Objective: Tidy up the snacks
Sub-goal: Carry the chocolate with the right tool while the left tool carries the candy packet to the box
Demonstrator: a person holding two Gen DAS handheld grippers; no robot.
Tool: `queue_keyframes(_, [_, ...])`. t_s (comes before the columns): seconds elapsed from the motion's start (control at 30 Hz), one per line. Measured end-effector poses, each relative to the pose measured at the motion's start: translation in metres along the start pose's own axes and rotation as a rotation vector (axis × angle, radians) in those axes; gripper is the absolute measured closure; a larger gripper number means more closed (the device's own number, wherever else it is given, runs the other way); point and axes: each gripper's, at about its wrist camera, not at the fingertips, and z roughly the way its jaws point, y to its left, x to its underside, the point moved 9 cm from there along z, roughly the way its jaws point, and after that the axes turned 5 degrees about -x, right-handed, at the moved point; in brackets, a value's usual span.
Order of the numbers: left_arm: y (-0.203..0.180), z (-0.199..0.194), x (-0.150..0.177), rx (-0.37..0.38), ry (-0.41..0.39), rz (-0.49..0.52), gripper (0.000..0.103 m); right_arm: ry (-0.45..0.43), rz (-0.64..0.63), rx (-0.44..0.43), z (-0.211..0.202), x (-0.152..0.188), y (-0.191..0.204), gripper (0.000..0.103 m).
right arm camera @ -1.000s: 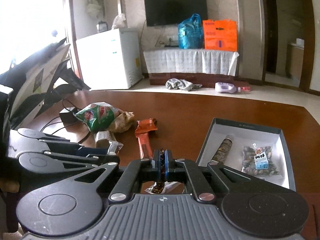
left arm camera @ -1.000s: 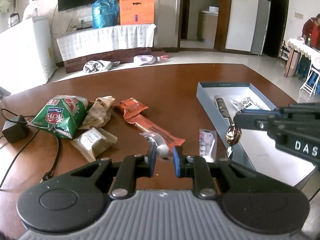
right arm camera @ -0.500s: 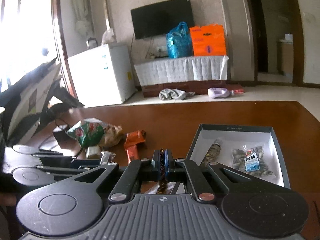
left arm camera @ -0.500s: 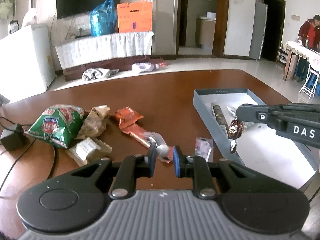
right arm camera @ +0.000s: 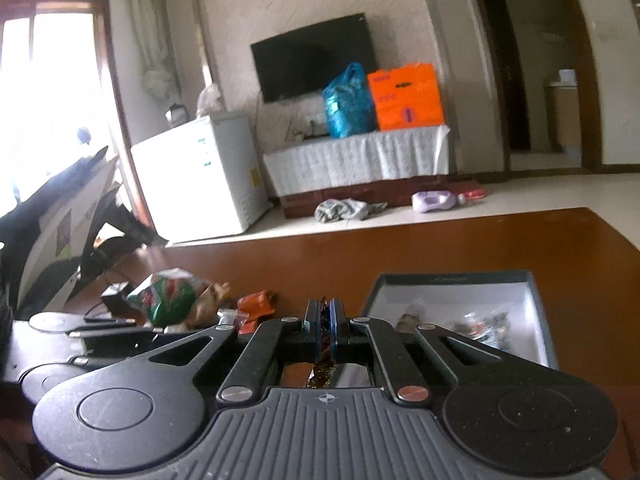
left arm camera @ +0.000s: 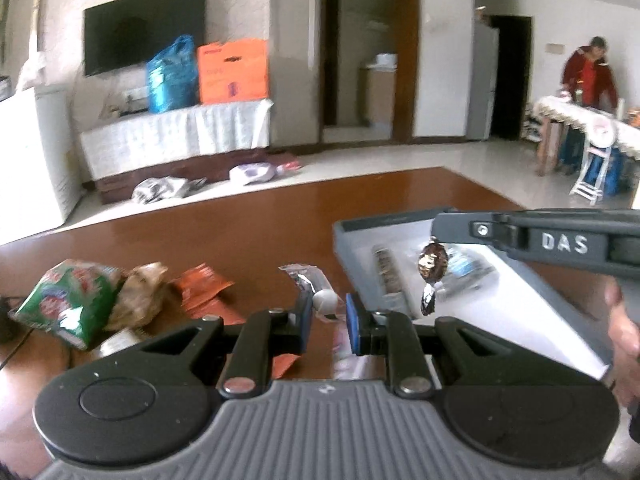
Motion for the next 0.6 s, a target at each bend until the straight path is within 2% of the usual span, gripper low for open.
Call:
queue_keyframes(0.13, [-0.025, 0.002, -0.003, 0.045, -0.032, 0.078, 0.086, 0.007, 0.004, 0.029, -0.011, 0.001, -0.016, 0.096])
queue_keyframes(0.37, [-0.063, 0.003, 0.006, 0.134, -0.023, 0.146, 0.086, 0.016, 0.009, 0.065, -0.032, 0.013, -0.031, 0.096])
queue_keyframes(0.47, [-0.072, -0.001, 0.013, 0.172, -0.009, 0.163, 0.086, 0.024, 0.002, 0.078, -0.041, 0.021, -0.034, 0.096])
queue_keyframes(0.6, [-0.082, -0.001, 0.025, 0.246, 0.060, 0.130, 0.086, 0.041, -0.005, 0.092, -0.055, 0.032, -0.036, 0.096])
